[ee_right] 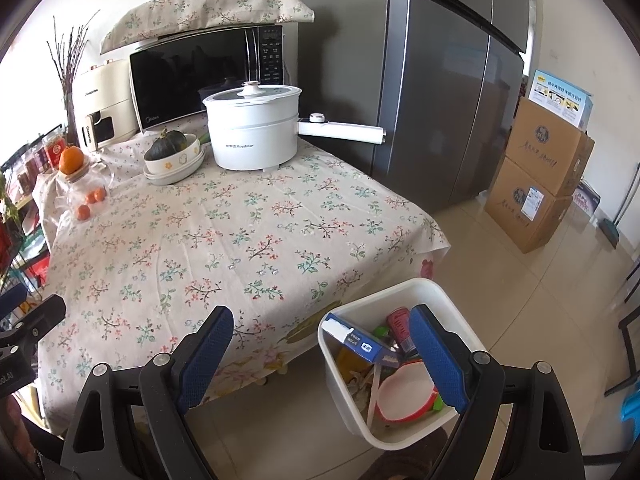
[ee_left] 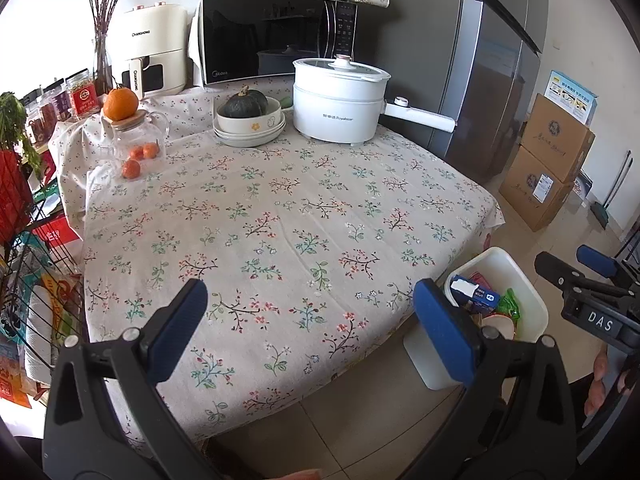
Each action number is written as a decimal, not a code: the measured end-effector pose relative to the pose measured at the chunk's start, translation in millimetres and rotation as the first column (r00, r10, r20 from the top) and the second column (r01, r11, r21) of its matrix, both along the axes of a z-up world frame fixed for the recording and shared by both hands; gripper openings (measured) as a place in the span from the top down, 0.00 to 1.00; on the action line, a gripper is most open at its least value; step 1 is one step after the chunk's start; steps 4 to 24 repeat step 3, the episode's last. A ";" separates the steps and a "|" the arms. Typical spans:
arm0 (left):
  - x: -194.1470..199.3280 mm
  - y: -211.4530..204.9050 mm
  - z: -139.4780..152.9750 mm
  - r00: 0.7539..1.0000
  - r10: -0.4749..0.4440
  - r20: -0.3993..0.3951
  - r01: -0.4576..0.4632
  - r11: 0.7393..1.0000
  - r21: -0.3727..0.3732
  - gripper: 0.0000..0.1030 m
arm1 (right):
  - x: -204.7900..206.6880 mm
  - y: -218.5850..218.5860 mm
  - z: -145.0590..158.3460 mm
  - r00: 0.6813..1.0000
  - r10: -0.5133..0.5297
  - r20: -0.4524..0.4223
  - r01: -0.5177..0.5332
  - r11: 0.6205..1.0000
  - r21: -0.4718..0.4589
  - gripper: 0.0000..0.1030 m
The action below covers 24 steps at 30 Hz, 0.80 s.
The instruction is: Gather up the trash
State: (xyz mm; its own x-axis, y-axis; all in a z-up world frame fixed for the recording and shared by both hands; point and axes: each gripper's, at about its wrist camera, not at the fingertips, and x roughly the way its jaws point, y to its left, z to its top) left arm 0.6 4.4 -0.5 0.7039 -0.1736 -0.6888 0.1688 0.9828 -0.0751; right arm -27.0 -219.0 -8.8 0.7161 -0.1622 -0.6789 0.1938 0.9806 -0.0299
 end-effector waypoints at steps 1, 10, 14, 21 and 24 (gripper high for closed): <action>0.1 -0.3 -0.2 1.000 0.001 -0.002 -0.001 1.000 0.001 0.01 | 0.3 0.7 -0.3 1.000 0.002 -0.001 -0.002 1.000 -0.002 0.12; 1.8 0.2 -0.3 1.000 0.008 -0.008 -0.008 1.000 -0.003 0.01 | 0.6 1.7 -0.3 1.000 0.006 -0.003 -0.006 1.000 -0.004 0.12; 1.8 0.2 -0.3 1.000 0.008 -0.008 -0.008 1.000 -0.003 0.01 | 0.6 1.7 -0.3 1.000 0.006 -0.003 -0.006 1.000 -0.004 0.12; 1.8 0.2 -0.3 1.000 0.008 -0.008 -0.008 1.000 -0.003 0.01 | 0.6 1.7 -0.3 1.000 0.006 -0.003 -0.006 1.000 -0.004 0.12; 1.8 0.2 -0.3 1.000 0.008 -0.008 -0.008 1.000 -0.003 0.01 | 0.6 1.7 -0.3 1.000 0.006 -0.003 -0.006 1.000 -0.004 0.12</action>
